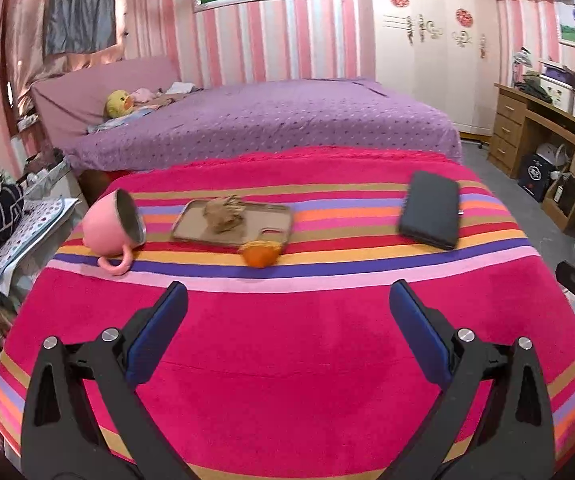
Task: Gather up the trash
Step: 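Move both open tools back over the bed toward the tray and tangerine, then grasp the peeled tangerine with the left tool while the right tool grasps the brown paper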
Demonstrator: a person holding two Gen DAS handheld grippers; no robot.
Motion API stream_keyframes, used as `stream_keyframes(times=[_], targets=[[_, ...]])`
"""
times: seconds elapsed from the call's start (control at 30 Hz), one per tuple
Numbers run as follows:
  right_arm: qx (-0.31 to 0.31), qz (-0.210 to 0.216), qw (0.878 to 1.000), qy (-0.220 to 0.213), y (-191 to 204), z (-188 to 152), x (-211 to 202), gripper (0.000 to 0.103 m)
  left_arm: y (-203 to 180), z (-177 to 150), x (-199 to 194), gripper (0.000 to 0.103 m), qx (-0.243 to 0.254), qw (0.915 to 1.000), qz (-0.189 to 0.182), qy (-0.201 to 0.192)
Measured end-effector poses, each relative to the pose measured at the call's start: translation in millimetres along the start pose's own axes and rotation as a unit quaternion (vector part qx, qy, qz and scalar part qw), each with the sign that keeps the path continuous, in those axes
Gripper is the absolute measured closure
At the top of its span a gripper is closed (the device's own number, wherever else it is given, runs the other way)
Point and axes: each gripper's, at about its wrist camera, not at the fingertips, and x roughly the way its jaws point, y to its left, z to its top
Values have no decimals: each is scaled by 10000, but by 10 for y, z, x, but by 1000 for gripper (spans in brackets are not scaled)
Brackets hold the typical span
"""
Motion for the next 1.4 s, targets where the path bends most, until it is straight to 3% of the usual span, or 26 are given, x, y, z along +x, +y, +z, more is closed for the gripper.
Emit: stream_keyframes(times=[0.37, 0.6, 1.0, 1.17, 1.4], targets=[[-116, -15, 9998, 138, 224, -13, 157, 5, 374, -44, 204, 6, -160, 9992, 336, 148], [54, -78, 9998, 189, 190, -4, 228, 5, 513, -42, 374, 6, -359, 9983, 343, 320], [259, -232, 9982, 479, 84, 43, 490, 5, 626, -98, 872, 6, -508, 9933, 196, 1021], [176, -279, 9981, 522, 125, 88, 590, 5, 587, -27, 963, 7, -563, 9931, 155, 1022], [337, -236, 9969, 670, 81, 99, 699, 5, 396, 118, 1099, 25, -474, 9937, -12, 1016]])
